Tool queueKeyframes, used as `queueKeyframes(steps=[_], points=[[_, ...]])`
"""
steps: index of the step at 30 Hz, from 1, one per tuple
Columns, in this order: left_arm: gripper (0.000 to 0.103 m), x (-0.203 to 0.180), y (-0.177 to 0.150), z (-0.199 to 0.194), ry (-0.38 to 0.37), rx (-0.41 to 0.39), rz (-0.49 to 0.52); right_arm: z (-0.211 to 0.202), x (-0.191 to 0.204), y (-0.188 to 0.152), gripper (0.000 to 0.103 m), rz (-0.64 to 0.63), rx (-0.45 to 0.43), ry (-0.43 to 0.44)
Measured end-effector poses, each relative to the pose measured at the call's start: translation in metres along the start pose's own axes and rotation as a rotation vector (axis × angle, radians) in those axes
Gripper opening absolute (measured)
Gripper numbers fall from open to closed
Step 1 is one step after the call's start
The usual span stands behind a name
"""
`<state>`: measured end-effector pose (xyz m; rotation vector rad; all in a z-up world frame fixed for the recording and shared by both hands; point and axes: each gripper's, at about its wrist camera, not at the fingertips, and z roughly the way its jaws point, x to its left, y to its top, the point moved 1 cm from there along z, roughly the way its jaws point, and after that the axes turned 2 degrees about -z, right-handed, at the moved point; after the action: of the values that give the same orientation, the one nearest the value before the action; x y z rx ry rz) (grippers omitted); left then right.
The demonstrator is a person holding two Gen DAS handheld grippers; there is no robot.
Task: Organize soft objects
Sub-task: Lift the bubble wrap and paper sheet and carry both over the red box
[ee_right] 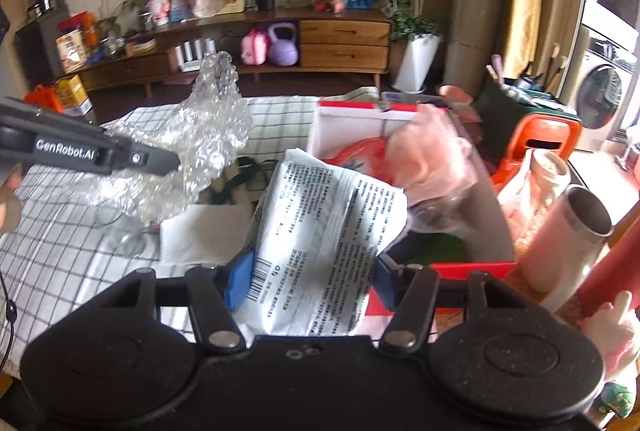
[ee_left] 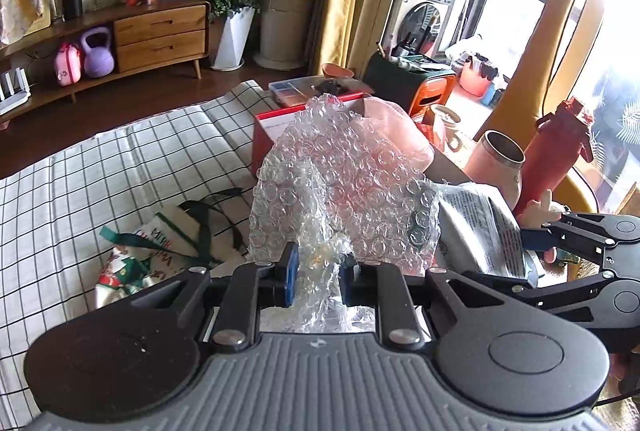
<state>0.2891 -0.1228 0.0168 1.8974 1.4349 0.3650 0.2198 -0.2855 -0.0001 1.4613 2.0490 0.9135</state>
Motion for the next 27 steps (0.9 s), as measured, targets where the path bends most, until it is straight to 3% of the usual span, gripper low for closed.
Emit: queueKeyframes(steps=[13, 27], points=[[0.02, -0.058, 0.036, 0.076, -0.008, 0.049, 0.041, 0.032, -0.078, 0.008, 0.06, 0.086, -0.006, -0.148], [0.02, -0.06, 0.059, 0.156, 0.027, 0.109, 0.026, 0.09, -0.104, 0.024, 0.06, 0.027, 0.018, -0.208]])
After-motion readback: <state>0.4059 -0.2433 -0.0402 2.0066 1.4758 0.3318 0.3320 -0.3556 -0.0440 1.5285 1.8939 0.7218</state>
